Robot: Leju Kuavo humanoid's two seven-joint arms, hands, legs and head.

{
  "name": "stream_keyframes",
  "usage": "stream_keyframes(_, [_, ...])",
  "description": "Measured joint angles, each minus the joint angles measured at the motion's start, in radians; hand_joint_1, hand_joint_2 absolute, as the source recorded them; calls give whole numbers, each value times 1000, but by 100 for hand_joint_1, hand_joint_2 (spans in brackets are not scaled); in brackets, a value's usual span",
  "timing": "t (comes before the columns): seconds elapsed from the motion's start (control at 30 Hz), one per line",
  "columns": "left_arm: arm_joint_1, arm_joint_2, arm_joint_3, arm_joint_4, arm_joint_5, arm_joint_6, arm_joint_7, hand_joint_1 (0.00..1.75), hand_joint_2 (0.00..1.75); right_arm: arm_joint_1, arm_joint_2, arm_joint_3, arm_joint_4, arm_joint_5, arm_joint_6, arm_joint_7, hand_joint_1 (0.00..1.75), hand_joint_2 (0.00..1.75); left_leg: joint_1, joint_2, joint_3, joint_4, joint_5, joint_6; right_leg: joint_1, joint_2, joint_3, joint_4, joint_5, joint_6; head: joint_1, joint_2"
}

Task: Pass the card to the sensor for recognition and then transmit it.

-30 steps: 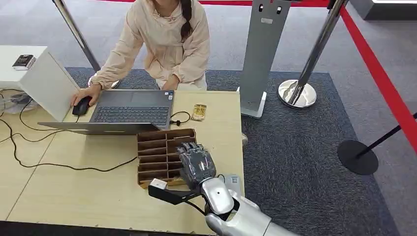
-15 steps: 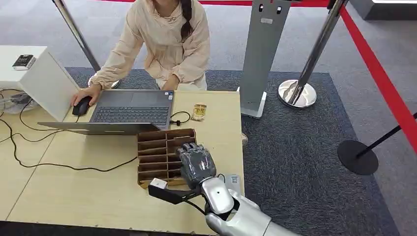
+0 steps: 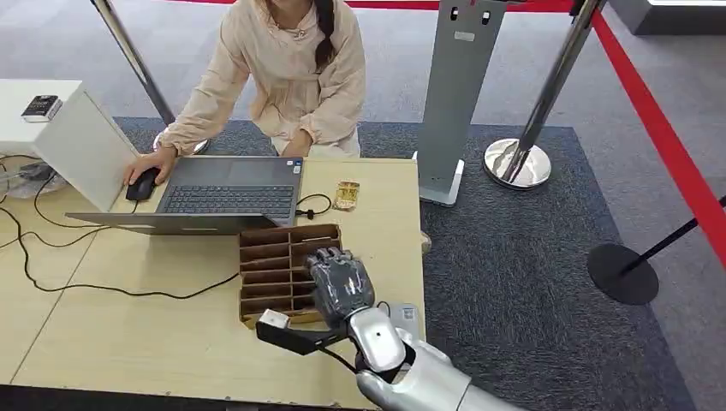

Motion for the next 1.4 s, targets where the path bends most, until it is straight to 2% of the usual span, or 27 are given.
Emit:
stream_keyframes(0.5, [0, 0, 0, 0, 0, -3, -3, 0, 175, -22, 13, 2, 0, 24, 26, 2, 77, 175, 0, 0, 0, 0, 0, 0, 0, 0, 0, 0, 0, 0, 0, 0])
stream_keyframes(1.17, [1, 0, 0, 0, 0, -2, -6, 0, 175, -22, 12, 8, 23, 23, 21, -3, 82, 175, 0, 0, 0, 0, 0, 0, 0, 0, 0, 0, 0, 0, 0, 0])
stream_keyframes(1.4, [1, 0, 0, 0, 0, 0, -6, 0, 175, -22, 13, 9, 47, 20, 16, -9, 72, 175, 0, 0, 0, 0, 0, 0, 0, 0, 0, 0, 0, 0, 0, 0])
